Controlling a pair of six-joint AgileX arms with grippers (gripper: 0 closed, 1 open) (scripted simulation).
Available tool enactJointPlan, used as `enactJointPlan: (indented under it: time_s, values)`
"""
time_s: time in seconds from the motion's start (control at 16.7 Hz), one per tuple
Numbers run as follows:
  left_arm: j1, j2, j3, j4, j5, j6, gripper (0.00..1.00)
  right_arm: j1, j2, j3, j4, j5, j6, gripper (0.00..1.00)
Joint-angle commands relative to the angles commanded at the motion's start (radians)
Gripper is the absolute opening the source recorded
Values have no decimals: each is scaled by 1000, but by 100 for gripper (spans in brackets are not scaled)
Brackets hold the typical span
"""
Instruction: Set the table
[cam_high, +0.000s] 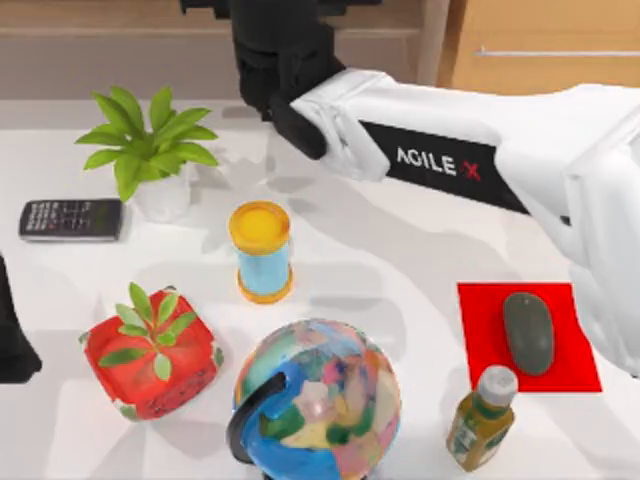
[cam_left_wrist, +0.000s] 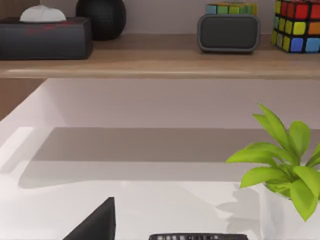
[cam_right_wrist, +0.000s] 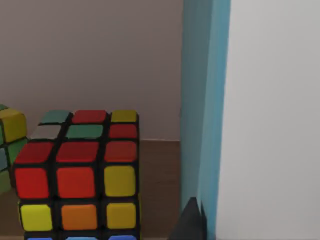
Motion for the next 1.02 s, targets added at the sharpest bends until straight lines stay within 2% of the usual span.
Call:
enactJointPlan:
  time_s: [0.3, 0.66, 1.02]
  values:
    - [0, 0, 0, 0, 0, 0, 100, 8, -14, -17, 3, 7, 0, 0]
    - [0, 0, 0, 0, 0, 0, 100, 54, -136, -184, 46, 49, 3, 0]
    - [0, 0, 0, 0, 0, 0, 100, 51, -146, -196, 46, 42, 9, 0]
